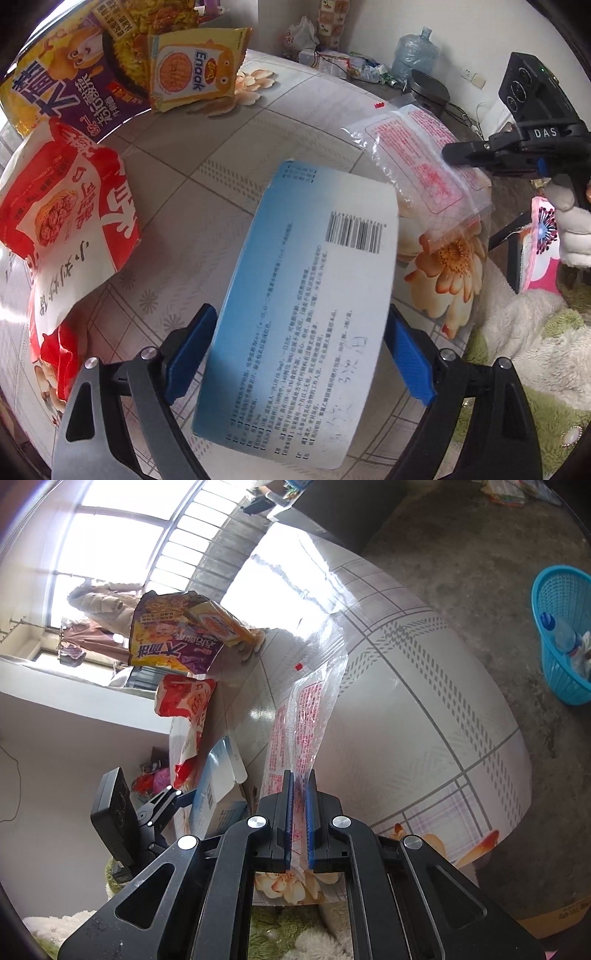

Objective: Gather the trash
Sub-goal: 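Carry bag and box over the blue wastebasket and open both grippers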

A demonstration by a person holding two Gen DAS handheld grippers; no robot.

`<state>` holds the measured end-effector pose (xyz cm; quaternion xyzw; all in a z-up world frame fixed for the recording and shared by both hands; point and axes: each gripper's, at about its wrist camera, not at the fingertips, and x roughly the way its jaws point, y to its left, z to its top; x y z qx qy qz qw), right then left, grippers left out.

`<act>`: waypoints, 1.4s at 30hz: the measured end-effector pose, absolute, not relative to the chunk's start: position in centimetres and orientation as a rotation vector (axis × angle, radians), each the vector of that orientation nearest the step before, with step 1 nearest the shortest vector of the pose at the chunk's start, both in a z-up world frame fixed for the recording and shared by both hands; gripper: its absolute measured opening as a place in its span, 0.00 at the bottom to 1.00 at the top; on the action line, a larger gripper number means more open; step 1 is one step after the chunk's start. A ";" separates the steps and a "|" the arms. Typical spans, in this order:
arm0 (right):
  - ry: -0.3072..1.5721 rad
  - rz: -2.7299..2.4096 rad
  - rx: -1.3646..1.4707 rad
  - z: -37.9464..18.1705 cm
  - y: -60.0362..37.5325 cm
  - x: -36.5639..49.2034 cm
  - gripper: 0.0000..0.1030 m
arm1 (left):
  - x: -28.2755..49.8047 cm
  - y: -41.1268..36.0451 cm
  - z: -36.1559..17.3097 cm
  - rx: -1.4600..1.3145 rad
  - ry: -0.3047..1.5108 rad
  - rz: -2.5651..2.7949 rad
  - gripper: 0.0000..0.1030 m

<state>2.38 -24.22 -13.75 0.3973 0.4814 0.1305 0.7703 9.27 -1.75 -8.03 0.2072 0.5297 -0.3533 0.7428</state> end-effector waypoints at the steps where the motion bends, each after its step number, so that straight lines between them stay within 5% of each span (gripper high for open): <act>1: 1.040 0.285 0.867 -13.7 -24.3 2.3 0.05 | 9.4 -1.6 -7.8 0.421 1.165 -0.774 0.81; 21: 0.814 0.262 0.978 -11.5 -30.6 -0.5 0.00 | 11.0 -8.3 -1.5 0.298 1.033 -0.855 0.75; 31: 0.690 0.103 1.053 -11.5 -37.8 -3.5 0.00 | 13.6 -22.1 -0.3 0.338 0.998 -1.047 0.75; 42: 0.648 -0.333 1.202 -16.7 -49.5 -7.0 0.00 | 16.3 -41.8 -6.8 0.492 1.082 -1.136 0.75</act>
